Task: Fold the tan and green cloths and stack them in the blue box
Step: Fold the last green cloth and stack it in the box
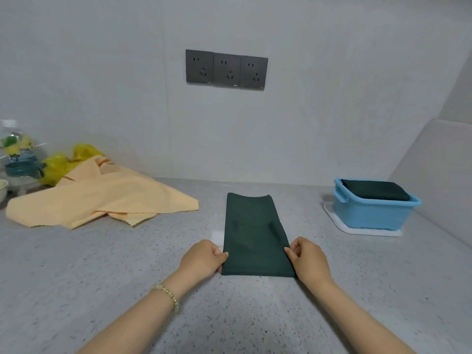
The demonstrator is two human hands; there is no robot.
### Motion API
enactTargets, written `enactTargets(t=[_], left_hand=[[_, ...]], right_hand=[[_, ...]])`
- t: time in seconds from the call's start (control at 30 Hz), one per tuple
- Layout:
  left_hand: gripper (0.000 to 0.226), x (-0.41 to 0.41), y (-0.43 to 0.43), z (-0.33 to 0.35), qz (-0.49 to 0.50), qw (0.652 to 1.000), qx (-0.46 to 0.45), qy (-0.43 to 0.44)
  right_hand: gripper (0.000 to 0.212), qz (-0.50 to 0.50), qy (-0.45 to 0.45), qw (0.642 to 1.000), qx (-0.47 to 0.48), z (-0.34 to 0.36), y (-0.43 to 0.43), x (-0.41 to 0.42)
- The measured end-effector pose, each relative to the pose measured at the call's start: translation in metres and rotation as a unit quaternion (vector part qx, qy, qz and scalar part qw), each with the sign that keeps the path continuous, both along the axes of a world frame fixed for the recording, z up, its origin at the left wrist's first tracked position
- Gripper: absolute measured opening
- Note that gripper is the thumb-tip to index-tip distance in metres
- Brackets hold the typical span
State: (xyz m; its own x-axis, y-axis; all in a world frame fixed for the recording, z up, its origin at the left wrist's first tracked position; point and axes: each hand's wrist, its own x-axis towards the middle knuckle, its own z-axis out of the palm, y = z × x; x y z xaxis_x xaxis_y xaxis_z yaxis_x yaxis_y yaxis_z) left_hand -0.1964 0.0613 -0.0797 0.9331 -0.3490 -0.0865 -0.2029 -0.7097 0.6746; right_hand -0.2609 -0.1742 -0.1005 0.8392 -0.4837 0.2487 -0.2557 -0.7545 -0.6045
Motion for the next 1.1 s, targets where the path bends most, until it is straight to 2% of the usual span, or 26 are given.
enactTargets(t=[0.2,0.23,0.3,0.37,0.4,0.5,0.6,0.7,0.9,1.1], left_hand=[[0.038,0.002,-0.003,0.002,0.001,1.000,0.008,0.005],[0.036,0.001,-0.004,0.002,0.010,0.999,0.035,-0.032],[0.035,-0.003,-0.011,0.004,0.033,0.971,0.124,-0.204],[0.042,-0.005,-0.024,0.004,-0.008,0.934,0.122,-0.336],[0.045,-0.004,-0.033,0.003,-0.045,0.933,0.108,-0.341],[0.051,0.005,-0.056,-0.002,-0.109,0.950,0.136,-0.259],[0.054,0.013,-0.066,-0.016,-0.114,0.951,0.200,-0.207],[0.057,0.017,-0.064,-0.029,-0.115,0.956,0.205,-0.174],[0.067,0.029,-0.046,-0.037,-0.127,0.952,0.222,-0.168],[0.083,0.015,-0.031,-0.033,-0.169,0.948,0.220,-0.157]], right_hand=[[0.022,-0.015,0.013,0.994,-0.105,0.002,0.004,-0.002],[0.023,-0.019,-0.010,0.992,-0.126,0.003,0.006,-0.003],[0.019,-0.003,-0.074,0.986,-0.152,0.005,0.011,-0.003],[0.019,0.049,-0.098,0.979,-0.170,0.008,0.018,0.000],[0.025,0.077,-0.092,0.977,-0.175,0.008,0.021,0.004],[0.042,0.131,-0.009,0.971,-0.201,0.011,0.028,0.018],[0.046,0.158,0.064,0.961,-0.218,0.006,0.030,0.028],[0.049,0.178,0.105,0.956,-0.208,-0.007,0.028,0.030],[0.064,0.170,0.175,0.952,-0.188,-0.013,0.006,0.029],[0.069,0.205,0.201,0.938,-0.196,-0.009,0.004,0.015]])
